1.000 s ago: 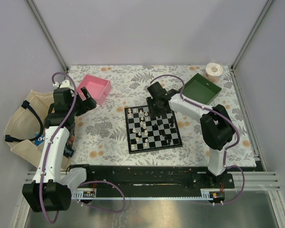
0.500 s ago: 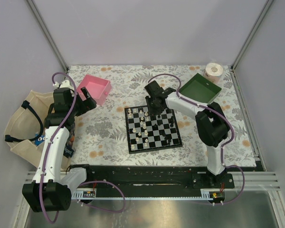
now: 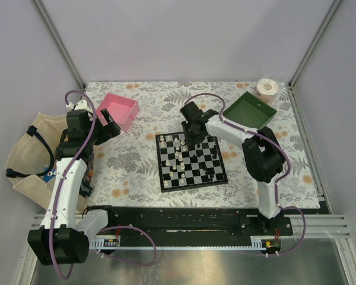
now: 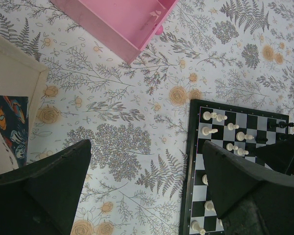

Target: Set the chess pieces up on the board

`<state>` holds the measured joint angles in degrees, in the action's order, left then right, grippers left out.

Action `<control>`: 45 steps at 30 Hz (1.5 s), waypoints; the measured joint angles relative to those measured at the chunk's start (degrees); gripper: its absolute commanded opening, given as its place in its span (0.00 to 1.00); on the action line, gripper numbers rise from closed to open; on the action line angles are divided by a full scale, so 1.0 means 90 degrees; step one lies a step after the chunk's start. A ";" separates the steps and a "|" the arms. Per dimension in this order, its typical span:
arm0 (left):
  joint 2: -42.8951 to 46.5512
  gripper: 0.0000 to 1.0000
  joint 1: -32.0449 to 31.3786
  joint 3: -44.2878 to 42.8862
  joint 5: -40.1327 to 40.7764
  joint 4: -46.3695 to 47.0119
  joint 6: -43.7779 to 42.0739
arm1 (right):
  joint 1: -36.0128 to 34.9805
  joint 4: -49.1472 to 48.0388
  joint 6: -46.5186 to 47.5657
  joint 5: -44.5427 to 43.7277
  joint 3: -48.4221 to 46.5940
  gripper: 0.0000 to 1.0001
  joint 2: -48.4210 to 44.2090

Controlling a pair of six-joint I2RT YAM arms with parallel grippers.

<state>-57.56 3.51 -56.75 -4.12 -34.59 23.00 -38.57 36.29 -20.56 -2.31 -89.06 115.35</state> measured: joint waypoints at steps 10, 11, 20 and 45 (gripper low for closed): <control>0.0000 0.99 0.0000 0.0000 -0.0005 0.0000 0.0000 | 0.0000 0.0010 0.0058 -0.0002 -0.0070 0.09 0.0087; 0.0000 0.99 0.0000 0.0000 -0.0005 0.0000 0.0002 | 0.0000 0.0012 0.0066 -0.0010 -0.0070 0.08 0.0087; 0.0000 0.99 0.0000 0.0000 -0.0005 0.0000 0.0000 | 0.0039 0.0138 0.0192 -0.0367 0.0036 0.08 -0.0661; 0.0000 0.99 0.0000 0.0000 -0.0075 0.0000 -0.0002 | 0.1061 0.0102 0.0214 -0.0520 0.0947 0.07 -0.1112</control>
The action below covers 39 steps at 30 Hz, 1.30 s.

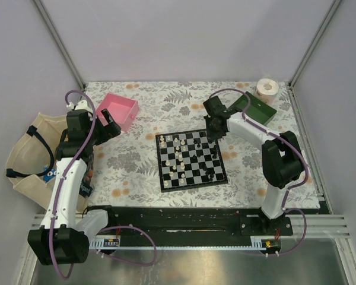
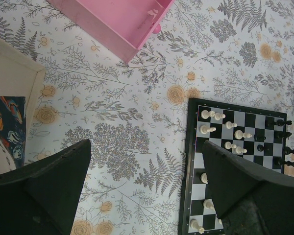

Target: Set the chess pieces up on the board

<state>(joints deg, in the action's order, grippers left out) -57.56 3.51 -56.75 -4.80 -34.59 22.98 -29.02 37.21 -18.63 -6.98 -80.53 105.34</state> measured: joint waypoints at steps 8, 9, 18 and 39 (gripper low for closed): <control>0.0000 0.99 0.0000 0.0000 0.0000 0.0000 0.0000 | 0.0041 -0.0015 0.0000 -0.0010 0.0000 0.07 0.0255; 0.0000 0.99 0.0000 0.0000 0.0000 0.0000 0.0000 | 0.0044 -0.0012 0.0000 -0.0010 0.0002 0.07 0.0277; 0.0000 0.99 0.0000 0.0000 0.0000 0.0000 0.0000 | 0.0104 -0.0017 0.0000 -0.0010 0.0012 0.08 0.0306; 0.0000 0.99 0.0000 0.0000 0.0000 0.0002 0.0000 | 0.0231 -0.0291 0.0000 0.0049 0.0097 0.35 0.0469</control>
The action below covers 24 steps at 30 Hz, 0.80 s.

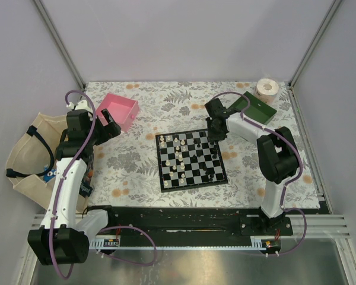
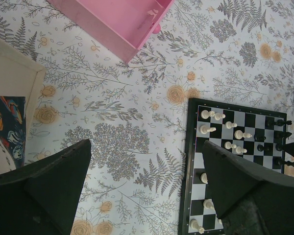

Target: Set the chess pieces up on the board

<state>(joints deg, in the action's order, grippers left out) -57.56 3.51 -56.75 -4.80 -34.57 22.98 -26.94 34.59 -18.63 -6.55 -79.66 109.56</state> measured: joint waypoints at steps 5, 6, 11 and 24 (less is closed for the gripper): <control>0.0000 0.99 0.0000 0.0000 0.0000 -0.0002 0.0000 | 0.0000 0.0015 0.0000 0.0005 0.0083 0.39 -0.0012; 0.0000 0.99 0.0000 0.0000 0.0000 0.0000 0.0000 | 0.0000 0.0017 0.0002 0.0007 0.0102 0.42 -0.0034; 0.0000 0.99 0.0000 0.0000 -0.0005 -0.0002 0.0000 | 0.0002 0.0068 0.0175 0.0000 0.0141 0.48 -0.0391; 0.0000 0.99 0.0000 0.0000 -0.0126 -0.0002 0.0000 | -0.0049 0.0051 0.0034 0.0304 0.1146 0.50 -0.2776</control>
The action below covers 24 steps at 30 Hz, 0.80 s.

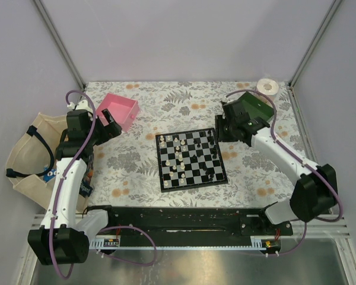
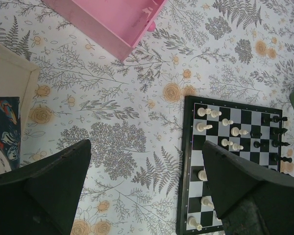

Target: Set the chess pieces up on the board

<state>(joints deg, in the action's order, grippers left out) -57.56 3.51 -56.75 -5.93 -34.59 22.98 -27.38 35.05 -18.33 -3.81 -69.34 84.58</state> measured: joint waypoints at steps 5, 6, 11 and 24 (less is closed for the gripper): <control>-0.0017 0.99 0.0000 0.0000 -0.0058 0.0002 0.0000 | -0.0401 0.0041 -0.0250 0.0204 0.0716 0.51 -0.0656; -0.0029 0.99 0.0000 0.0000 -0.0075 0.0002 0.0000 | -0.0549 0.0032 -0.0308 0.0250 0.0833 0.51 -0.0704; -0.0095 0.99 0.0000 0.0000 -0.0151 -0.0002 -0.0002 | -0.1161 0.0005 -0.0593 0.0466 0.1394 0.55 -0.0729; -0.0243 0.99 0.0000 0.0000 -0.0357 -0.0002 -0.0058 | -0.1382 -0.0219 -0.0755 0.0576 0.1741 0.52 -0.0364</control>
<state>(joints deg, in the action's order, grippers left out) -59.75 3.51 -56.75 -9.15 -34.61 22.46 -39.81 33.08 -25.12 1.37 -53.67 81.30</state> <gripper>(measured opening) 0.988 0.530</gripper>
